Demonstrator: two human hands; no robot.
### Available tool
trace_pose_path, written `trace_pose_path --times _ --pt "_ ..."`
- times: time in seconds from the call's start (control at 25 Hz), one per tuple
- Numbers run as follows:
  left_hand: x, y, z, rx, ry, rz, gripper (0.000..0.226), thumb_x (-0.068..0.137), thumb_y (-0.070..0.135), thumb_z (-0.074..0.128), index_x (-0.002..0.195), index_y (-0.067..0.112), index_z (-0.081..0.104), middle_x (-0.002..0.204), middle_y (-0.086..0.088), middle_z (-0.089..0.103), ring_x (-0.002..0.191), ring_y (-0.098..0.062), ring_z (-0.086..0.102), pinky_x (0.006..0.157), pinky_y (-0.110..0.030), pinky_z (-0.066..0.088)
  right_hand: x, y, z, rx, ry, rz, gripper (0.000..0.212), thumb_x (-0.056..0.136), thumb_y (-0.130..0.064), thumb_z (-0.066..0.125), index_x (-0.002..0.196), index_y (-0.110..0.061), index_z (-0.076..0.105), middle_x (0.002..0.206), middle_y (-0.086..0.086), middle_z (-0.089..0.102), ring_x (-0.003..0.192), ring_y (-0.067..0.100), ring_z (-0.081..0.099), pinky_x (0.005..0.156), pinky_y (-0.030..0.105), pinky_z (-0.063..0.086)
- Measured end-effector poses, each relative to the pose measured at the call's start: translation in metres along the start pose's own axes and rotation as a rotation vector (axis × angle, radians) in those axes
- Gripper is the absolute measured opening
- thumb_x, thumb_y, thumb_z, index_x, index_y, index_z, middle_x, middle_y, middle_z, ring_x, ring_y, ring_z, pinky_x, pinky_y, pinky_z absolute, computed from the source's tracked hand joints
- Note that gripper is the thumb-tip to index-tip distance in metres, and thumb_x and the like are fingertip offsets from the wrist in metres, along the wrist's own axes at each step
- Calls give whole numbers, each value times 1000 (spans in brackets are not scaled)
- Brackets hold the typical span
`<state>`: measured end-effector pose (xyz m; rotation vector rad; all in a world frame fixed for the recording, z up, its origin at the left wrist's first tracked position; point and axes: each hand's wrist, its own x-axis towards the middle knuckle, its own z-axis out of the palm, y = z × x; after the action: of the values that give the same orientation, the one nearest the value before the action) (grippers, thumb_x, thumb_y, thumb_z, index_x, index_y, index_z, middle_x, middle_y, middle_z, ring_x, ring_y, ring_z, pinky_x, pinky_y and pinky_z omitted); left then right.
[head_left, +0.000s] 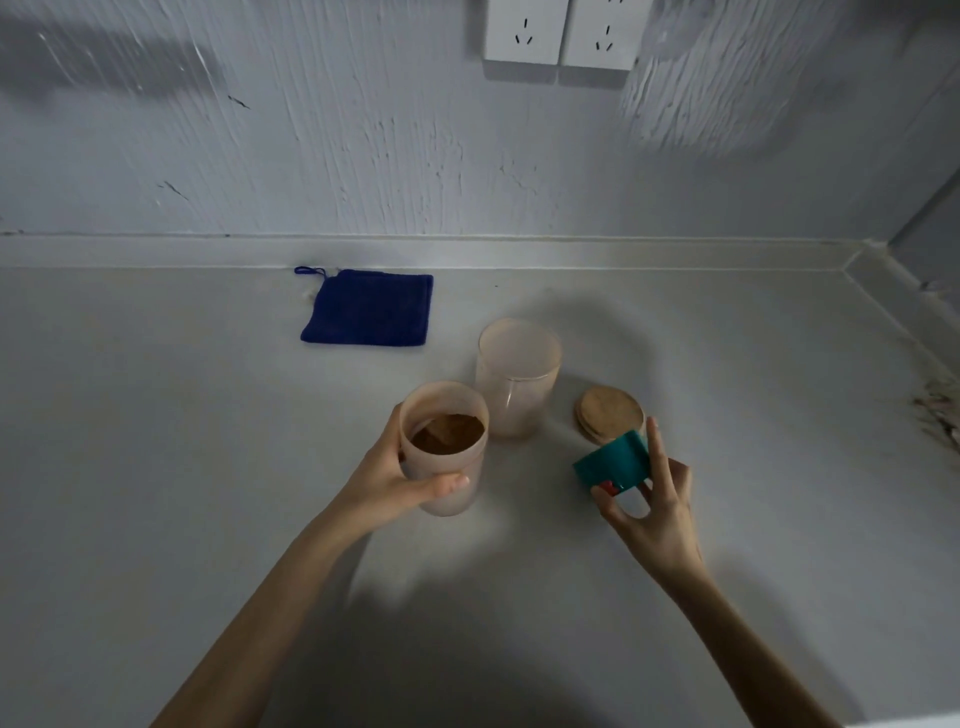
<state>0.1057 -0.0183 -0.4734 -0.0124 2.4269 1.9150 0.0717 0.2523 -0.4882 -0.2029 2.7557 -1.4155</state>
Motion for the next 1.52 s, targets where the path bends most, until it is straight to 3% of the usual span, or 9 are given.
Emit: trace_pose_path --times 0.24,0.4,0.6,0.84,0.96,1.08,1.24,1.36,1.52 --pt "0 0 3 5 29 -16 100 46 58 78 129 20 35 125 0 52 117 -11 50 98 -34 44 -3 10 -1 -84 48 -39 79 73 -17 72 125 -46 21 122 13 32 108 16 37 96 27 35" --pt "0 -2 4 7 37 -23 90 52 40 77 129 21 35 126 1 51 118 -12 49 101 -40 43 -5 13 -2 -56 99 1 75 68 -15 75 130 -21 34 117 9 32 107 18 37 93 29 36" --pt "-1 -1 5 3 38 -48 91 50 42 76 129 25 33 126 4 50 117 -9 48 97 -33 44 -10 25 -1 -166 139 164 75 62 -25 79 119 -12 32 120 17 42 114 32 41 98 48 38" --pt "-4 2 7 6 70 -43 90 49 44 75 128 27 35 123 10 51 114 -4 49 93 -25 44 -10 23 0 -211 148 159 97 61 -29 80 137 -15 22 134 17 37 125 34 31 107 48 26" --pt "-8 0 9 15 93 -53 97 41 57 77 125 32 34 122 12 50 114 -8 48 92 -23 45 -8 19 -1 -238 197 84 102 60 -29 81 138 -15 18 139 21 28 128 37 25 108 53 25" --pt "-15 -3 12 12 112 -89 81 45 51 75 114 45 34 118 19 48 113 -7 49 86 -16 45 -4 3 1 -192 213 -81 95 61 -21 81 134 -14 20 139 27 28 129 40 27 106 55 29" --pt "-19 5 19 46 170 -72 68 55 31 78 107 45 36 109 25 48 102 -1 51 72 -3 47 -6 -38 14 -102 -19 -196 89 69 -31 74 138 -13 21 145 12 28 131 16 25 109 33 23" --pt "-19 12 28 107 149 -25 68 63 17 79 112 37 37 108 22 50 106 -5 51 76 -3 45 -9 -65 32 27 -331 -227 94 72 -38 69 141 -23 8 148 1 21 133 6 21 110 23 22" --pt "-16 32 42 144 81 -2 65 67 14 76 115 34 36 106 22 48 103 2 47 78 -1 40 -3 -78 37 290 -398 -207 87 69 -18 75 132 -29 16 127 -14 41 116 -16 38 94 3 34"
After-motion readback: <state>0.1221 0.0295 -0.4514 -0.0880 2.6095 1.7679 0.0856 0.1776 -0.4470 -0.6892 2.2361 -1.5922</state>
